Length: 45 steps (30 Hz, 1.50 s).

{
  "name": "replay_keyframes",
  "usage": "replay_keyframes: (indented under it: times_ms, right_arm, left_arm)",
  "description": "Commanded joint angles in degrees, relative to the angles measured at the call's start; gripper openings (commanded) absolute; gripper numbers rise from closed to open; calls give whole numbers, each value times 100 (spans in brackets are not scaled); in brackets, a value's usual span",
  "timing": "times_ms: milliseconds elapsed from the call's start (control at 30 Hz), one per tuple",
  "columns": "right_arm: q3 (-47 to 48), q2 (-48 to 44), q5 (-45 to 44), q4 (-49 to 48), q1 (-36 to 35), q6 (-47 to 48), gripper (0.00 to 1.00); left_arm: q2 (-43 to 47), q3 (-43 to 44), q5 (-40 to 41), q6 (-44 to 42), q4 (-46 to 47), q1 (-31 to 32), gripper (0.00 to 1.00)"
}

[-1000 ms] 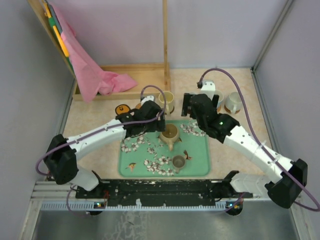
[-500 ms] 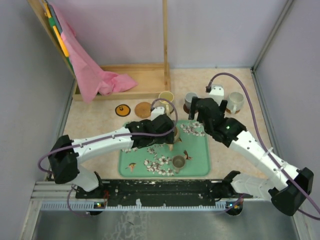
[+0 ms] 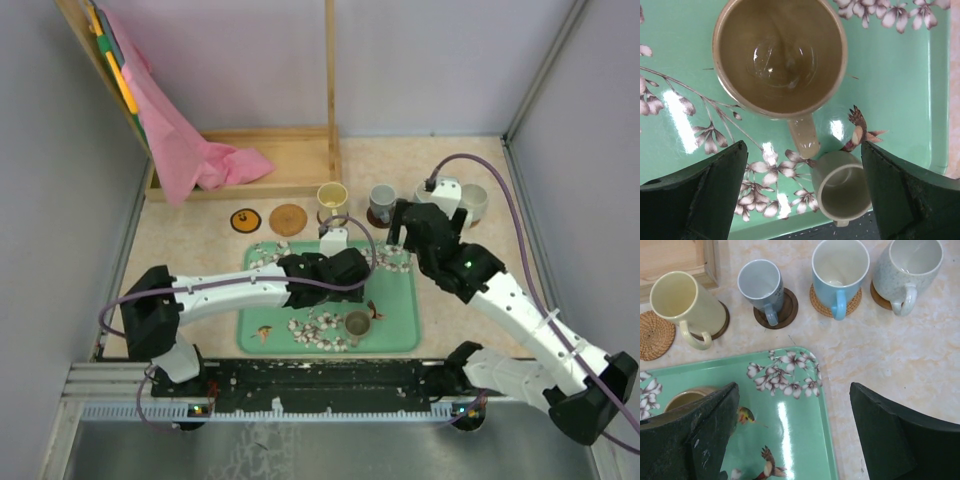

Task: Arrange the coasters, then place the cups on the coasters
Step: Pick up the cup from the tray.

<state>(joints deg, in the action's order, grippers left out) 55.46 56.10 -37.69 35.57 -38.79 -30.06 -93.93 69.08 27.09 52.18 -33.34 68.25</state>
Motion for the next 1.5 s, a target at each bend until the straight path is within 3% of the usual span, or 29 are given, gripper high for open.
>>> replay_keyframes:
  times_ms: [0,667,1000,1100,1267,1467]
  right_arm:
    - [-81,-292,-222,-64,60,-54,92]
    - [-193,-436,-265,0,125,-64,92]
    - [-194,-398,-254,-3,128,-62,92]
    - [-197,-413,-265,7,131,-45,92]
    - [-204,-431,-256,19,134,-45,92]
    - [-194,-450,-239,37,134,-35,92]
  left_arm:
    - [-121,146,346,295,-19,37,99]
    - [-444,264,735,426,69,44,96]
    - [-668,476,678,470,-112,46,80]
    - [-714,464,586,471,-71,48,68]
    - [-735,377,528,503,-2,48,66]
    - [-804,301,482,553,96,47,56]
